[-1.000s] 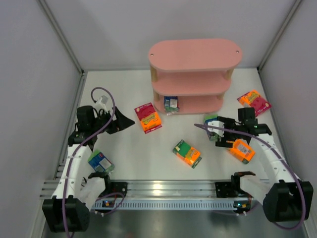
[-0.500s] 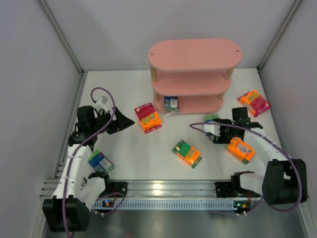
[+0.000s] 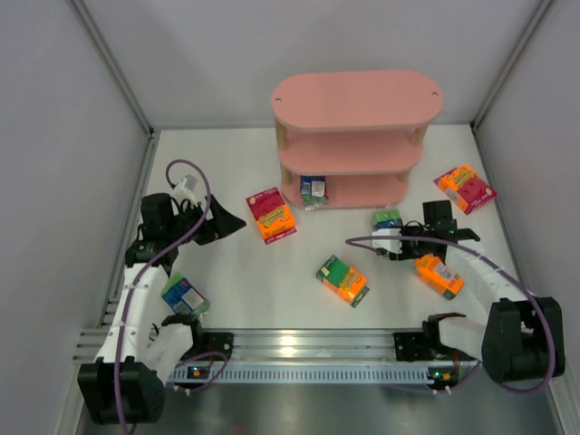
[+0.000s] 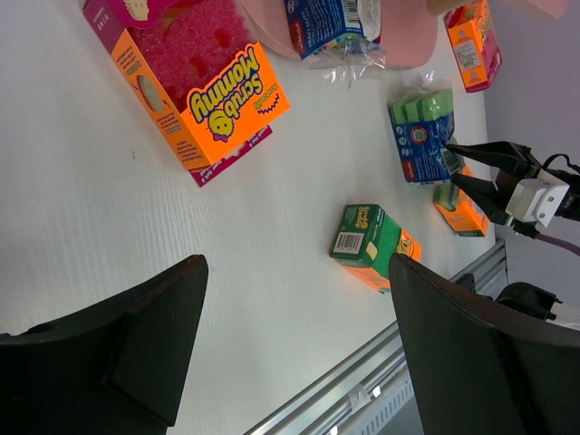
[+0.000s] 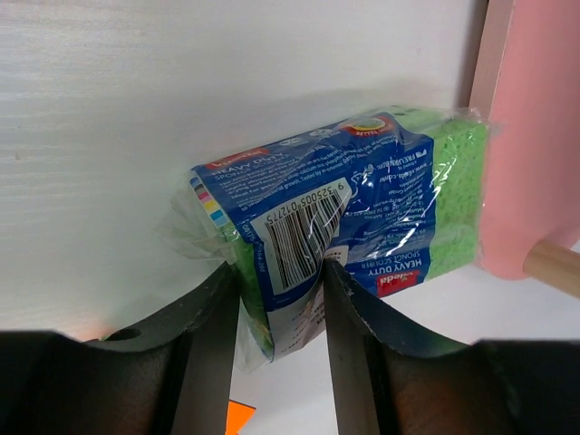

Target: Place and organize the cleaning sponges onto the shelf

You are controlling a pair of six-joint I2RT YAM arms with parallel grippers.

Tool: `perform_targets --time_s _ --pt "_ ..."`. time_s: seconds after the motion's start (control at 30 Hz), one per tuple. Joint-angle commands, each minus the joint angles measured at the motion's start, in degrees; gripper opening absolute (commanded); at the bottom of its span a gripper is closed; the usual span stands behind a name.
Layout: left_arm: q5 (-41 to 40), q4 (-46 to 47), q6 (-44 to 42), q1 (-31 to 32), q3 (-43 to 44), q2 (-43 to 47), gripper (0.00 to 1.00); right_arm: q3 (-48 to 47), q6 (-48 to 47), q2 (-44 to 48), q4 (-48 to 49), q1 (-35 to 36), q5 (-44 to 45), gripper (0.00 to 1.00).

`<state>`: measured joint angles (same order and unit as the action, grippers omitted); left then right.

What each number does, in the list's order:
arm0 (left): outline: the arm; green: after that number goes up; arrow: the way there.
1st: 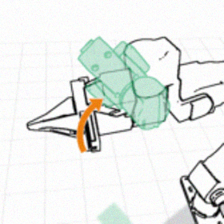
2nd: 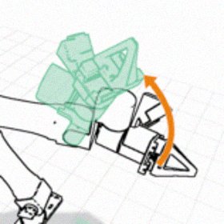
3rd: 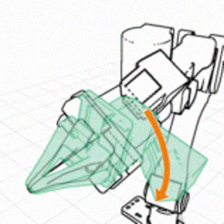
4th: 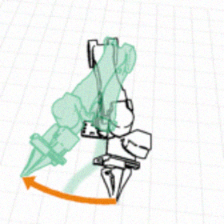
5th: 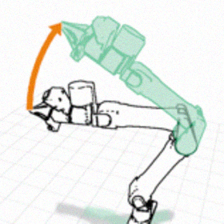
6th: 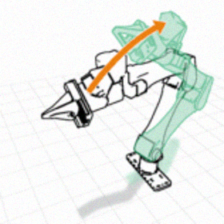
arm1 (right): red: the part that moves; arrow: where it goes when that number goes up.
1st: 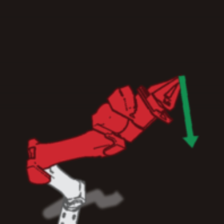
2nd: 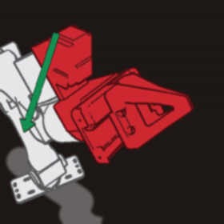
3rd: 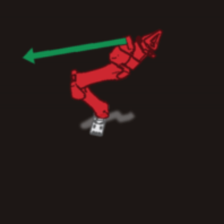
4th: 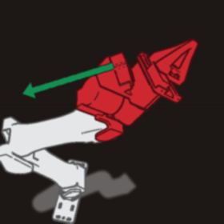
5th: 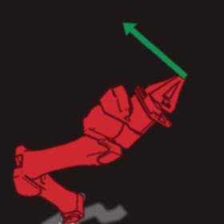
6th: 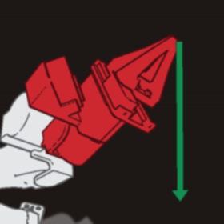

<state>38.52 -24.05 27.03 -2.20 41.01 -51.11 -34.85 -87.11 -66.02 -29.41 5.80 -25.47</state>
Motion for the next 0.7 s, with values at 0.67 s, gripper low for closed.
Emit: perform_targets --time_s 0.67 --pt "0.85 1.2 -0.66 0.18 0.38 1.28 0.87 -8.65 10.47 13.55 -18.4 0.88 -10.82 0.0"
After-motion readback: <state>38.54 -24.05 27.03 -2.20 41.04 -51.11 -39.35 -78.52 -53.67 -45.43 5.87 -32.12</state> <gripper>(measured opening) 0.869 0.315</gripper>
